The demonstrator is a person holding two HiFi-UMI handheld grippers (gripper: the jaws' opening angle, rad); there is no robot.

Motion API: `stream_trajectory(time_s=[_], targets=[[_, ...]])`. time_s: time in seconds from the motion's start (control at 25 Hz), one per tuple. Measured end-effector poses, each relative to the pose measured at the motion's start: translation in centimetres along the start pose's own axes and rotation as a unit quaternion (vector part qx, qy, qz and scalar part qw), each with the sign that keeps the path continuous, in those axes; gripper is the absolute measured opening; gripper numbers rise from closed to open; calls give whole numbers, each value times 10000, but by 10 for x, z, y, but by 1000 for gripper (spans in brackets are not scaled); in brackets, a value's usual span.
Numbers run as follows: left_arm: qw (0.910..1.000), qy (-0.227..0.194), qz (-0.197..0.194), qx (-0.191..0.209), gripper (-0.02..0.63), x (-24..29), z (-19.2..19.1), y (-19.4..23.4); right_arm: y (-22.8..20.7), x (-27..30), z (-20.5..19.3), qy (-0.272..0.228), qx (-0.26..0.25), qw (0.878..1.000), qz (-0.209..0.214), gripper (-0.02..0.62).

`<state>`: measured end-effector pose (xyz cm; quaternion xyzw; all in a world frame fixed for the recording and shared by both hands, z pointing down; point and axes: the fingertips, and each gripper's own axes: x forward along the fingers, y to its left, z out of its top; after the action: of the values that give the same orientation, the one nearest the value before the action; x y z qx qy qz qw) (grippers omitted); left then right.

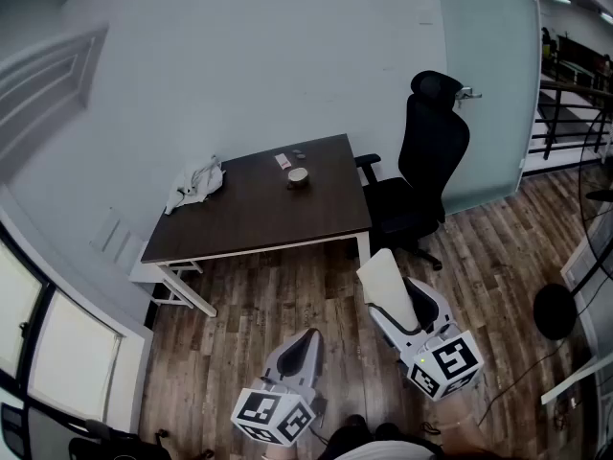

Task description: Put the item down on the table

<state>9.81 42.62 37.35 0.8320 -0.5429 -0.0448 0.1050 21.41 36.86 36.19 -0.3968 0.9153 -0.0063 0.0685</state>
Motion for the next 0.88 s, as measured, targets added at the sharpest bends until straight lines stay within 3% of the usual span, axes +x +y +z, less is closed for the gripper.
stream_trajectory(time_s=[0.44, 0.88], targets=[[10000, 40, -4, 81, 18, 20, -5, -45, -30, -24, 16, -362, 263, 9989, 131, 305], [9999, 31, -75, 120, 18, 57, 0, -19, -49, 14, 9, -405, 172, 9989, 185, 304]])
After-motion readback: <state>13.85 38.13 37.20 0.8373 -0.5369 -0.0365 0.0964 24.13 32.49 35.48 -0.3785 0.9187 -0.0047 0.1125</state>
